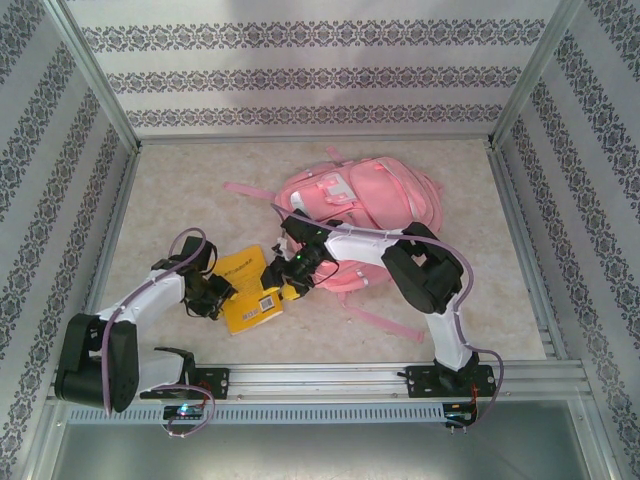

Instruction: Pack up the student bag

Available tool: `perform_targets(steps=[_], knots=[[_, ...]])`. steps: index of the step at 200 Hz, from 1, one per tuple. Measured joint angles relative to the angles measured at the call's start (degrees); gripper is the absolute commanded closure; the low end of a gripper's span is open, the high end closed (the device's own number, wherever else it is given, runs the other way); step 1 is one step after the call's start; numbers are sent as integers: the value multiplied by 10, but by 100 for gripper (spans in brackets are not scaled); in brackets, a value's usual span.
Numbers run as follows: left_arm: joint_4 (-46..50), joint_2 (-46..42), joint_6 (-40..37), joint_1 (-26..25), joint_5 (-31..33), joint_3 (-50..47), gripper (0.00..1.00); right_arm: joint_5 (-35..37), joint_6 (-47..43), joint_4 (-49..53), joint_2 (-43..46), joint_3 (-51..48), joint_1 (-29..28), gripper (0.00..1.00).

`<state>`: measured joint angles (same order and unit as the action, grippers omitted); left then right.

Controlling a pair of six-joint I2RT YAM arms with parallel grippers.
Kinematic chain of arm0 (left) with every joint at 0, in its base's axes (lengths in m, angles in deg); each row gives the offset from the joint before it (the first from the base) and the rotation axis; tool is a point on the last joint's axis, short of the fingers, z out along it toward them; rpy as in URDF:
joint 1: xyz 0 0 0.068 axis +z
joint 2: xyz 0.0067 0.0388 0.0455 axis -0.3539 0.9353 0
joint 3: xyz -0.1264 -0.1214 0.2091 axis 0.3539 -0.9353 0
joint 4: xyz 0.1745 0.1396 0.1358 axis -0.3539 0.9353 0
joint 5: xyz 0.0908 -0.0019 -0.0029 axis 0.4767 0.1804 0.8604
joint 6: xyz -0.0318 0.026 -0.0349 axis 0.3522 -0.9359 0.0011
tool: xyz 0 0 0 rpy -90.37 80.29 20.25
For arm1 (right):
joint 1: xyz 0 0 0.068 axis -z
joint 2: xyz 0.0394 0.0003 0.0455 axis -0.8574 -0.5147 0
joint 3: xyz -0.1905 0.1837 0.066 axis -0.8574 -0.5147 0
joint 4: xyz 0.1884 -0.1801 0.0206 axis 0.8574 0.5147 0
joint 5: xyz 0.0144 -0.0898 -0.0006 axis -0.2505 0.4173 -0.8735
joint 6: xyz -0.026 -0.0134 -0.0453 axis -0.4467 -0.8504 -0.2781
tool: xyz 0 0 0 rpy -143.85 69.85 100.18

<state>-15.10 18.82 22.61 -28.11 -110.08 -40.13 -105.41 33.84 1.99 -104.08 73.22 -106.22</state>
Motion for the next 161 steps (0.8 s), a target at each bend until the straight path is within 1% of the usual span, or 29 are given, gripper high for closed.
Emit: perform_targets(steps=[12, 30, 52, 65, 80, 88, 104, 110, 114, 126, 136, 147, 161], knots=[[-6, -8, 0, 0, -4, -6, 63, -9, 14, -22, 4, -8, 2, 47], [-48, -12, 5, -5, -48, -18, 64, -27, 31, -79, 4, -12, -2, 49], [-67, -15, 8, -5, -66, -26, 64, -37, 52, -120, 1, -12, -6, 53], [-71, -18, 9, -5, -68, -28, 65, -38, 59, -127, -5, -12, -6, 61], [-71, -23, 9, -5, -68, -31, 65, -31, 60, -122, -15, -12, -6, 76], [-70, -27, 9, -5, -68, -31, 64, -23, 54, -113, -18, -12, -5, 81], [-57, -45, 8, -5, -63, -31, 58, -6, 35, -91, -18, -11, -3, 88], [-49, -53, 8, -5, -63, -30, 55, -1, 29, -85, -17, -10, -2, 89], [-41, -61, 9, -5, -64, -29, 52, 2, 25, -82, -16, -9, -2, 89], [-11, -87, 6, -5, -61, -21, 38, 14, 8, -66, -9, -3, 0, 92], [16, -110, 1, -5, -59, -4, 30, 20, -6, -50, 2, 2, 2, 94], [42, -130, -4, -5, -51, 21, 23, 27, -21, -30, 18, 11, 5, 97], [68, -149, -17, -5, -48, 61, 18, 35, -39, -4, 46, 21, 10, 100]])
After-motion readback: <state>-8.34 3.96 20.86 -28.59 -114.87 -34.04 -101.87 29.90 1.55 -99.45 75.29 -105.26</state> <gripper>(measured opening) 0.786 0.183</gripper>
